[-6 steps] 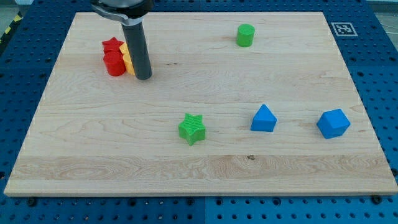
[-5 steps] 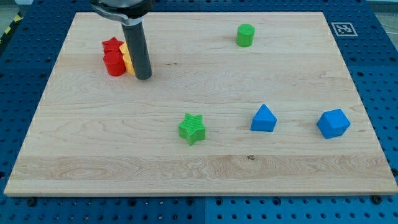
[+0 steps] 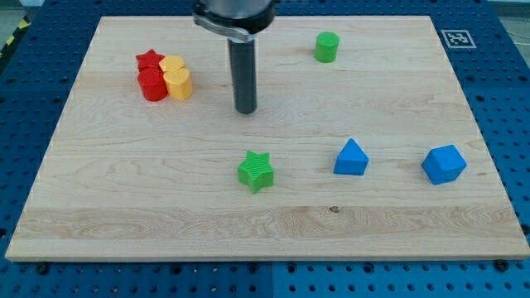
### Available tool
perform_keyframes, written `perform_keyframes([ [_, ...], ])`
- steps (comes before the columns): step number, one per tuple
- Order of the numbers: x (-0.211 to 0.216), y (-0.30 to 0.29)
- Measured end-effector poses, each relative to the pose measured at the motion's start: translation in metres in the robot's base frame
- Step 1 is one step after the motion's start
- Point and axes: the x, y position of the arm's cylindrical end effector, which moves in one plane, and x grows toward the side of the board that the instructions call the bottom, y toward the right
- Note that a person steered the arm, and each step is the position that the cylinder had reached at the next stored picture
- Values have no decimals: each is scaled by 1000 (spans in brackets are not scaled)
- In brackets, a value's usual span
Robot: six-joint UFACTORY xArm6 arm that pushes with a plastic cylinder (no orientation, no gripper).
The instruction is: Move the arm towards the center right of the board
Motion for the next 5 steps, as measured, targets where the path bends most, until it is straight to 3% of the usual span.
perform_keyframes([
  [5, 0, 107],
])
